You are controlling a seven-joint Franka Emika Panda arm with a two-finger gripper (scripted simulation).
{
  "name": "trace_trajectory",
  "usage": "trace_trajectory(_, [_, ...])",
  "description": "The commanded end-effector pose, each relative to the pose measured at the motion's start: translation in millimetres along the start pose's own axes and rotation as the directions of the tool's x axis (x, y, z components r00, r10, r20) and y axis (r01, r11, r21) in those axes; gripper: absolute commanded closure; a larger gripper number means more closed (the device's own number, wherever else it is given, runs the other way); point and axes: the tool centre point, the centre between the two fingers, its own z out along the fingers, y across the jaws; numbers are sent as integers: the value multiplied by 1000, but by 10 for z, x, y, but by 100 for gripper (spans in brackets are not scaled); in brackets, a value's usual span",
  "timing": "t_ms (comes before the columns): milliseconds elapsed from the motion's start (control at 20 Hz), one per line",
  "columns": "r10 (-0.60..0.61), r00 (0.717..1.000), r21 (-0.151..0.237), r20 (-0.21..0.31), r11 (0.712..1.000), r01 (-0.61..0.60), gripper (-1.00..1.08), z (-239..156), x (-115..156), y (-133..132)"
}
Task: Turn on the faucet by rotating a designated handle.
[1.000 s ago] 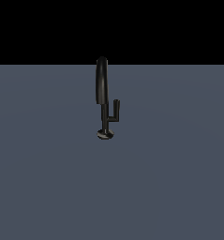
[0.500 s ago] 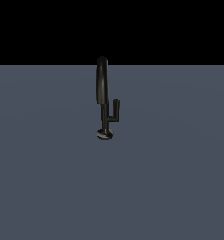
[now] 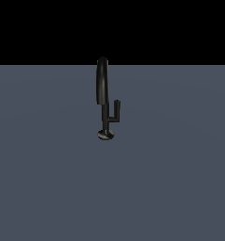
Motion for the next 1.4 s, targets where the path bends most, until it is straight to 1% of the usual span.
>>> trace_trajectory(0, [35,999,33,36,999,-37,108,24,152,-24])
trace_trajectory(350, [127,981,119,145,982,-145,108,116,578,-67])
trace_trajectory(700, [207,942,196,264,945,-263,108,253,1010,-77])
trace_trajectory(900, [246,909,233,335,914,-333,108,354,1256,-69])
trace_trajectory(1050, [271,880,257,390,885,-387,108,442,1440,-56])
trace_trajectory(1350, [311,806,295,504,815,-499,108,653,1806,-17])
